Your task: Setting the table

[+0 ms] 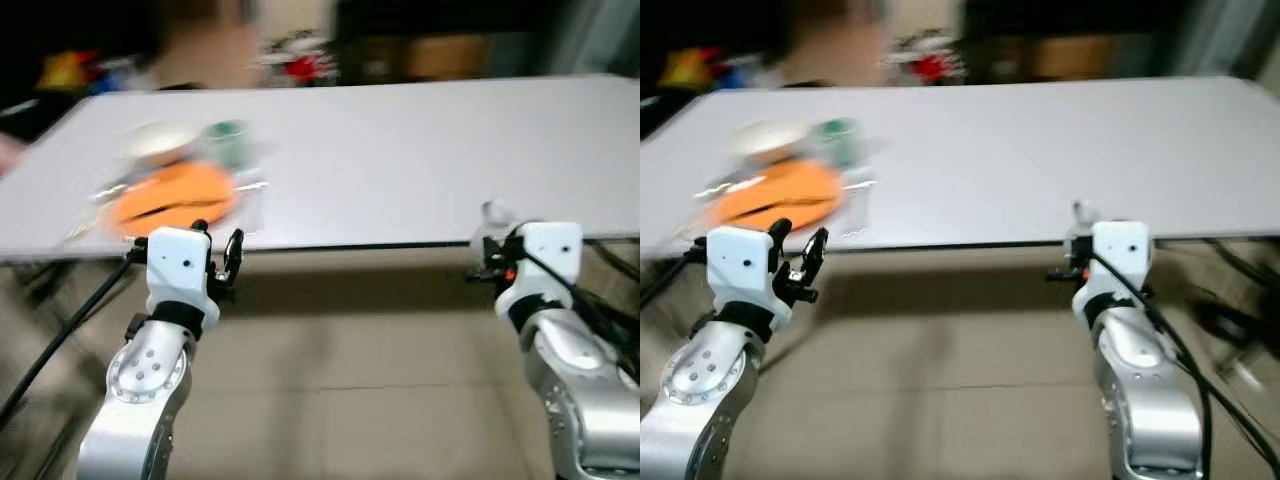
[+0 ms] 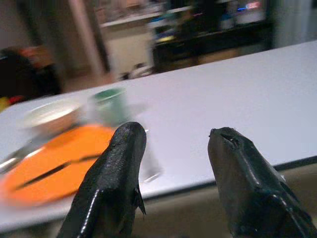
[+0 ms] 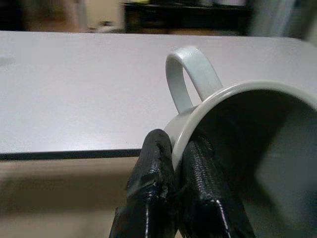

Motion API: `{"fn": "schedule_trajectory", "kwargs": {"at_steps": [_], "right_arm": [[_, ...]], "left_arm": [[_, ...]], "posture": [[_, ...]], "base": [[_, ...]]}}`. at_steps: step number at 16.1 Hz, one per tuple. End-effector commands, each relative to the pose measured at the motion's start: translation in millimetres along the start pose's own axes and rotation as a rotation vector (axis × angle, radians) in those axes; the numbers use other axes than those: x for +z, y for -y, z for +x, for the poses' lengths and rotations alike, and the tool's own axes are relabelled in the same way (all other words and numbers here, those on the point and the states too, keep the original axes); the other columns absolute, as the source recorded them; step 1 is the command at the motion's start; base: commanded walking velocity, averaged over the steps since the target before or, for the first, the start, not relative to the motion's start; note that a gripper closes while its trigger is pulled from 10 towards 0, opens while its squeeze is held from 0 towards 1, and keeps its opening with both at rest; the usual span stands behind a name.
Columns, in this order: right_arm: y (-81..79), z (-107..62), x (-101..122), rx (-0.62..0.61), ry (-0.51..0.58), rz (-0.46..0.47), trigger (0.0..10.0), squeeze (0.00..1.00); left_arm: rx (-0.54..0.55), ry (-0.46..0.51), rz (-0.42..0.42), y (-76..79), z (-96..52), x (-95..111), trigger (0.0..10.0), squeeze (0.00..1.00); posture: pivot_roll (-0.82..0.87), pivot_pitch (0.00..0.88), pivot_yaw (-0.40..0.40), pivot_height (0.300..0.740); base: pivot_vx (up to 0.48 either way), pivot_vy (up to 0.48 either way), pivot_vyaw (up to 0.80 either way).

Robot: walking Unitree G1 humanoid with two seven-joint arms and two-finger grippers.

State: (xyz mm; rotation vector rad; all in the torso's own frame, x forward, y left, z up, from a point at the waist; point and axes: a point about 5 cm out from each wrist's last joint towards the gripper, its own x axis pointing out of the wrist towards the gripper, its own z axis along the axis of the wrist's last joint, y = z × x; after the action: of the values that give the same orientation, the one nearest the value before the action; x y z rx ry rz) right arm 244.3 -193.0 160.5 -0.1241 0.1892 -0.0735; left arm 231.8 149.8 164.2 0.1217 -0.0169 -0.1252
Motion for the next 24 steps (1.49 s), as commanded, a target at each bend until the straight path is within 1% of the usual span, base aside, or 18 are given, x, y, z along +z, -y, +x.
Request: {"fn": "schedule_trajectory", "kwargs": {"at_steps": [1, 3, 7, 8, 9, 13, 14, 15, 16, 17, 18, 21, 22, 24], "right_arm": [[3.2, -0.3, 3, -0.009, 0.004, -0.003, 10.0, 0.00], [2.5, 2.1, 6, 0.011, 0.009, -0.015, 10.0, 0.00], [2.5, 2.1, 6, 0.011, 0.009, -0.015, 10.0, 0.00], [0.1, 21.2, 17, 0.042, 0.046, -0.033, 10.0, 0.00], [-6.3, 30.0, 22, 0.089, 0.062, -0.055, 10.0, 0.00], [-15.3, 32.0, 29, 0.186, 0.089, -0.048, 10.0, 0.00], [-21.6, 32.4, 33, 0.262, 0.099, -0.035, 10.0, 0.00], [-27.3, 33.0, 36, 0.331, 0.107, -0.053, 10.0, 0.00], [-29.1, 33.3, 37, 0.355, 0.113, -0.063, 10.0, 0.00], [-40.2, 29.9, 40, 0.474, 0.128, -0.114, 10.0, 0.00], [-56.3, 21.9, 40, 0.616, 0.138, -0.175, 10.0, 0.00], [-72.8, 11.5, 36, 0.768, 0.136, -0.220, 10.0, 0.00], [-75.6, 11.1, 34, 0.788, 0.134, -0.237, 10.0, 0.00], [-74.6, 14.5, 34, 0.784, 0.140, -0.254, 10.0, 0.00]], "left_arm": [[-0.008, 0.015, 0.006, 3.0, 1.1, 2, 10.0, 0.00], [0.004, 0.014, 0.001, 4.3, -0.1, 0, 10.0, 0.00], [0.004, 0.014, 0.001, 4.3, -0.1, 0, 10.0, 0.00], [0.033, 0.017, 0.015, -2.4, -2.3, 1, 10.0, 0.00], [0.035, 0.019, 0.035, -6.3, -2.1, 1, 10.0, 0.00], [0.023, 0.026, 0.049, -5.4, 1.9, 4, 10.0, 0.00], [0.020, 0.027, 0.055, -5.2, 1.8, 4, 10.0, 0.00], [0.019, 0.024, 0.057, -5.1, 0.8, 3, 10.0, 0.00], [0.019, 0.023, 0.057, -5.0, 0.4, 3, 10.0, 0.00], [0.018, 0.014, 0.058, -4.5, -2.2, 2, 10.0, 0.00], [0.018, 0.009, 0.059, -3.8, -5.0, 1, 10.0, 0.00], [0.031, 0.002, 0.059, -4.6, -11.7, 1, 10.0, 0.00], [0.031, -0.005, 0.062, -4.3, -17.0, 1, 10.0, 0.00], [0.027, -0.007, 0.065, -3.8, -20.2, 1, 10.0, 0.00]], "posture": [[-0.18, 0.000, 0.040, 0.740], [-0.17, 0.000, 0.021, 0.740], [-0.17, 0.000, 0.021, 0.740], [-0.15, 0.000, 0.014, 0.740], [-0.15, 0.000, 0.017, 0.740], [-0.16, 0.000, 0.032, 0.740], [-0.15, 0.000, 0.036, 0.740], [-0.15, 0.000, 0.039, 0.740], [-0.15, 0.000, 0.039, 0.740], [-0.15, 0.000, 0.038, 0.740], [-0.14, 0.000, 0.034, 0.740], [-0.12, 0.000, 0.027, 0.740], [-0.11, 0.000, 0.025, 0.740], [-0.11, 0.000, 0.026, 0.740]], "base": [[0.409, 0.000, -0.80], [0.411, 0.000, -0.80], [0.412, 0.000, -0.80], [0.409, 0.000, -0.44], [0.409, 0.000, 0.00], [0.408, 0.000, 0.00], [0.401, 0.000, 0.00], [0.401, 0.000, 0.00], [0.401, 0.000, 0.00], [0.390, 0.000, 0.00], [0.386, 0.000, 0.80], [0.379, 0.000, 0.80], [0.371, 0.000, 0.80], [0.339, 0.000, 0.00]]}}
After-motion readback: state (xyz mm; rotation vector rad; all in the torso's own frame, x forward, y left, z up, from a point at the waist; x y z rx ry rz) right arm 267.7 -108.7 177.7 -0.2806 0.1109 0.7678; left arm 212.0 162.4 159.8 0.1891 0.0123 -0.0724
